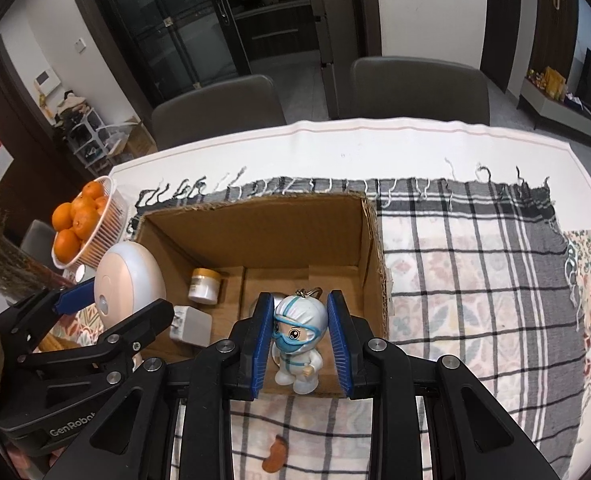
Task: Organize rigid objects
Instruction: 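Lower lamp into box and open left tool while right tool releases keychain inside, then withdraw both open tools from the box back toward the table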
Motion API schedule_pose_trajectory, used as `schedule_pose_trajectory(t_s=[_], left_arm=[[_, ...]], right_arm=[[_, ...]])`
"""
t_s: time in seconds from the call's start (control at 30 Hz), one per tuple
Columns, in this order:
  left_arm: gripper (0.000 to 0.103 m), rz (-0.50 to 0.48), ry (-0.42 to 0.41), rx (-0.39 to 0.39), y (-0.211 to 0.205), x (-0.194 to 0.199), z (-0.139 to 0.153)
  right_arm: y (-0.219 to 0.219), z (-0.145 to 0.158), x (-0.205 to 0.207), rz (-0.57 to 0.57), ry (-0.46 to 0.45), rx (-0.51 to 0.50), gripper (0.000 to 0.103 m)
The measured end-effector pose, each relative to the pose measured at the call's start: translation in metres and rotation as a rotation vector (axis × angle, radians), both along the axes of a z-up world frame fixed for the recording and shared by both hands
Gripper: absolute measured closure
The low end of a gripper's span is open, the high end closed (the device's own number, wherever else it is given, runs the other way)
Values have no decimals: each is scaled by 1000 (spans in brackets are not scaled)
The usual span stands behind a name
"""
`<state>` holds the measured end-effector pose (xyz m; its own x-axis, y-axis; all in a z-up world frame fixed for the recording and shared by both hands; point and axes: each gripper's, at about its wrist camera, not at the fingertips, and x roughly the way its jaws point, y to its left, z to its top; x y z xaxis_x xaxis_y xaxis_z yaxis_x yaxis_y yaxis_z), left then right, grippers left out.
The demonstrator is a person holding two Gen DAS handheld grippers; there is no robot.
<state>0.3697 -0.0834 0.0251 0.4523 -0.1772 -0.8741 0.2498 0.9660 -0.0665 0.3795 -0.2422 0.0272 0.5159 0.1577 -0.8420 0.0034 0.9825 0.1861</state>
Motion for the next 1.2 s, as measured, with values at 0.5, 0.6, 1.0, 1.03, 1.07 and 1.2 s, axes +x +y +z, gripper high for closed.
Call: schedule_pose_trajectory(t_s=[0.5, 0.6, 1.0, 1.03, 1.07, 1.2], left_arm=[[23, 12, 6, 9, 0, -2, -2], [23, 13, -15, 8, 2, -8, 3], [23, 13, -80, -28, 18, -47, 20], [23, 14, -91, -22, 19, -52, 21], [23, 14, -97, -17, 21, -55, 21], [23, 21, -113, -10, 28, -67, 21]], right_arm=[[-9, -15, 7, -36, 57, 1, 74], [-8, -9, -1, -39, 40, -4, 74], [7, 12, -36, -44, -28, 4, 67], [8, 13, -40, -44, -34, 0, 67], [9, 13, -42, -44, -38, -2, 67], [15, 14, -54, -43, -46, -9, 67]])
